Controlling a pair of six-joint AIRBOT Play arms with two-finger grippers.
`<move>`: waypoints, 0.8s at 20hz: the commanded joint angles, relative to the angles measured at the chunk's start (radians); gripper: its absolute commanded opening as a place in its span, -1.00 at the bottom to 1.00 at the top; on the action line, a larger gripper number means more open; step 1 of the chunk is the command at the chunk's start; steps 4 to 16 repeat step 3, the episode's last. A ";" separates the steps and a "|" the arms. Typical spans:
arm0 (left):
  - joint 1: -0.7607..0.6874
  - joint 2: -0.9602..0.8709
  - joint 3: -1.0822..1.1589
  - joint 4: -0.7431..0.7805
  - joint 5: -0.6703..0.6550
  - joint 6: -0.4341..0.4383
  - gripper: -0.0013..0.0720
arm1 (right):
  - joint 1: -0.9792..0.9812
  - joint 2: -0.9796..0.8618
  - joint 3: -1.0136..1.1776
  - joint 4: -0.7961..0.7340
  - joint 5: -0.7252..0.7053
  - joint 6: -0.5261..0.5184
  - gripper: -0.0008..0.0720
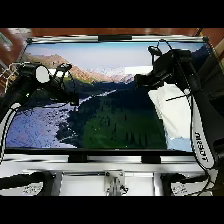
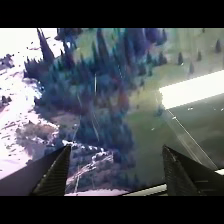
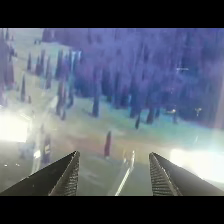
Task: Fold the shirts.
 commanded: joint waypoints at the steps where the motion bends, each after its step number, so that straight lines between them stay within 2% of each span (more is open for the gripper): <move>1: 0.000 -0.001 0.000 0.001 0.000 0.000 0.88 | 0.001 -0.001 0.000 0.000 0.000 0.001 0.57; 16: 0.000 -0.001 0.000 0.001 0.000 0.000 0.88 | 0.001 -0.001 0.000 0.000 0.000 0.000 0.57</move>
